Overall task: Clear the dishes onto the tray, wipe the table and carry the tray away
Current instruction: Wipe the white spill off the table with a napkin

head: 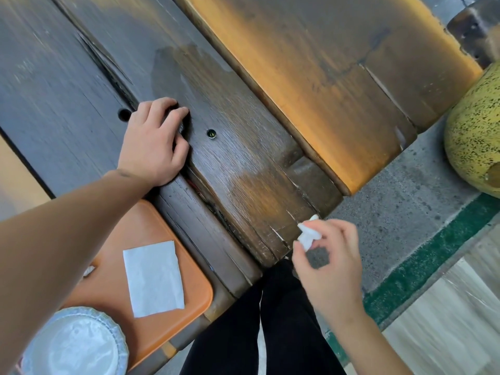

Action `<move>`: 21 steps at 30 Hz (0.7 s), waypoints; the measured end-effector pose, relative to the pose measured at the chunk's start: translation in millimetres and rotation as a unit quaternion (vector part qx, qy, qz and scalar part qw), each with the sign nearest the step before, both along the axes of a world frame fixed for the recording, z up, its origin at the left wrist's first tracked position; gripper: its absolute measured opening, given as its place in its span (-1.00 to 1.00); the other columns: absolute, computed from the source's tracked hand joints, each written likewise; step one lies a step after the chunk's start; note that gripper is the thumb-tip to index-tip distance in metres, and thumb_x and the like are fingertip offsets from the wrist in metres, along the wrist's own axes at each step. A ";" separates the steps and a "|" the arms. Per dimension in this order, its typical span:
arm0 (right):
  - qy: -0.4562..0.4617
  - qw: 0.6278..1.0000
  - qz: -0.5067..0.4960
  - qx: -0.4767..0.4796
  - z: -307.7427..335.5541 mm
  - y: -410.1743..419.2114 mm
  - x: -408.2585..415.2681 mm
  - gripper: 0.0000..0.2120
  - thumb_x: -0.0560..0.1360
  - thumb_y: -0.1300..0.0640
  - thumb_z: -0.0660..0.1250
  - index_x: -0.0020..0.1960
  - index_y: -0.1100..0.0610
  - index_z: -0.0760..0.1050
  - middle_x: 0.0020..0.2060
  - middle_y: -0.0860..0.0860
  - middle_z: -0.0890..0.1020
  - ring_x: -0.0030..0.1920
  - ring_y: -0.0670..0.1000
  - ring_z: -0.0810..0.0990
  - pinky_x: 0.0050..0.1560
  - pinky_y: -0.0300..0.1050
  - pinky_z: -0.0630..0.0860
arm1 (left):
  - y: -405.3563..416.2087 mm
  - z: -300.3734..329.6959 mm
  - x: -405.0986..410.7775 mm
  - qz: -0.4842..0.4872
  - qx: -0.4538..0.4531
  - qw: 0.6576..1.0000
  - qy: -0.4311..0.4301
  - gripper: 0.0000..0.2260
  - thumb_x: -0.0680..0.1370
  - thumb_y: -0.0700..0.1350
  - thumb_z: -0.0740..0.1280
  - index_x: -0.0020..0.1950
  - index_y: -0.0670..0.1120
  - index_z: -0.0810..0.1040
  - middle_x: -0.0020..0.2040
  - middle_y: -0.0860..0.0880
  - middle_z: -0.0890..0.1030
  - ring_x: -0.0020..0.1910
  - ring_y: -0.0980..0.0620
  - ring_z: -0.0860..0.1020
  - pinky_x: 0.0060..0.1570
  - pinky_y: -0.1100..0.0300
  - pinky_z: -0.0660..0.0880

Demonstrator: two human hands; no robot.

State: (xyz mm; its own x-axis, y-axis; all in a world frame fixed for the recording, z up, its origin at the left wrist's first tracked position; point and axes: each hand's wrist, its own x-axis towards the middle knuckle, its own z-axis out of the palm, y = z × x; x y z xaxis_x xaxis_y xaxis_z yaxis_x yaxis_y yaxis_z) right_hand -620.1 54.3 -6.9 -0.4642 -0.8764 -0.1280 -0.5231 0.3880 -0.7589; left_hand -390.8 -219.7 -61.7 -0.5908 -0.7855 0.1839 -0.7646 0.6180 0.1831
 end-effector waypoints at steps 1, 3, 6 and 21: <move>-0.007 1.000 -0.007 0.001 0.0 -6.3 -8.4 -0.62 0.41 0.31 0.50 0.12 -0.03 0.55 0.09 -0.04 0.41 -0.12 -0.09 0.58 -0.01 -0.32 0.52 | -0.3 -0.1 -0.2 0.000 0.000 1.000 0.001 -0.60 0.53 -0.15 0.22 0.35 -0.23 0.51 0.29 -0.27 0.51 0.17 -0.30 0.46 0.17 -0.13 0.44; -0.005 1.000 -0.023 0.007 -2.2 -21.9 -24.6 -0.61 0.45 0.25 0.50 0.13 -0.12 0.50 0.10 -0.07 0.43 -0.14 -0.11 0.59 -0.04 -0.37 0.52 | -0.9 -0.3 -0.3 -0.001 -0.001 1.000 0.002 -0.60 0.53 -0.15 0.22 0.34 -0.23 0.52 0.29 -0.27 0.51 0.17 -0.30 0.46 0.18 -0.12 0.43; 0.032 0.999 -0.017 -0.008 -8.6 -47.8 -46.7 -0.74 0.50 0.18 0.47 0.15 -0.02 0.57 0.01 -0.03 0.53 -0.14 -0.14 0.57 -0.11 -0.41 0.50 | -1.1 -1.1 0.4 -0.002 -0.003 1.000 0.004 -0.60 0.53 -0.16 0.22 0.34 -0.23 0.52 0.29 -0.27 0.51 0.17 -0.30 0.46 0.19 -0.12 0.43; 0.201 0.968 0.126 -0.087 -35.2 -68.5 -56.6 -0.85 0.54 0.21 0.42 0.08 0.23 0.66 -0.05 0.08 0.59 -0.01 0.05 0.47 -0.04 -0.21 0.46 | -1.2 -1.6 0.7 -0.004 -0.002 1.000 0.003 -0.60 0.54 -0.16 0.20 0.34 -0.23 0.52 0.29 -0.27 0.51 0.15 -0.31 0.47 0.19 -0.13 0.43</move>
